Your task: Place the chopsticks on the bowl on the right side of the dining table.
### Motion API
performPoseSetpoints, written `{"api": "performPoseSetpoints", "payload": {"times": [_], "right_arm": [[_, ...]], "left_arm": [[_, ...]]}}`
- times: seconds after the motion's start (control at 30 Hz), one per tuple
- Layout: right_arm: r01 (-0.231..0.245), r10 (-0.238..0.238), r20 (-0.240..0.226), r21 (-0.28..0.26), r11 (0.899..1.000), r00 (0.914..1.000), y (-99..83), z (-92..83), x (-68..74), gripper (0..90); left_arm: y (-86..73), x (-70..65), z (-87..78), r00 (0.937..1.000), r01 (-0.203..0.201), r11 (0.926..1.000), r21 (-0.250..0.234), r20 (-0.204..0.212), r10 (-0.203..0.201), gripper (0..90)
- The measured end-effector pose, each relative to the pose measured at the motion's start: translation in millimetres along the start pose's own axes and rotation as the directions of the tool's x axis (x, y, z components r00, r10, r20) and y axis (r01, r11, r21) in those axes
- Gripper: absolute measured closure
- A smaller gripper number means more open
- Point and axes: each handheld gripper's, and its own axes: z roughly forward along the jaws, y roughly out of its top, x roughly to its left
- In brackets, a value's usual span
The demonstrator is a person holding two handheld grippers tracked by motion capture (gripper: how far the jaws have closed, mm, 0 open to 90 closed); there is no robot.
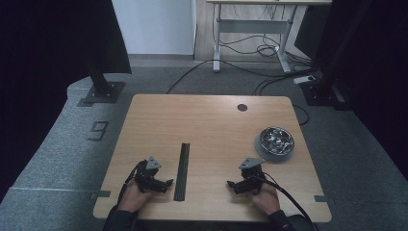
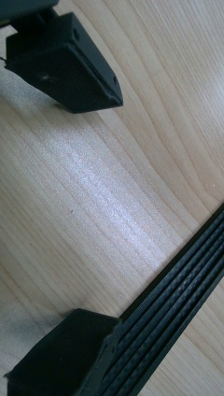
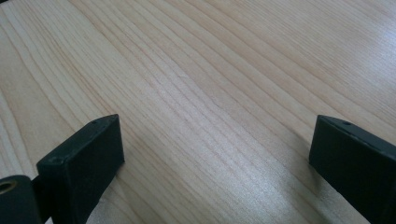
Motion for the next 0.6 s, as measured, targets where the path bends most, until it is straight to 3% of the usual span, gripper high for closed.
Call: {"api": "performPoseSetpoints", "payload": {"times": [0.6], "right_arm": [[-0.001,0.001,0.000,0.002,1.000,1.0000,0.0,0.1,0.9,1.6]], "left_arm": [[0.1,-1.6,0.1,1.0000,0.004,1.0000,0.000,-0.002,-0.004,0.0]]}}
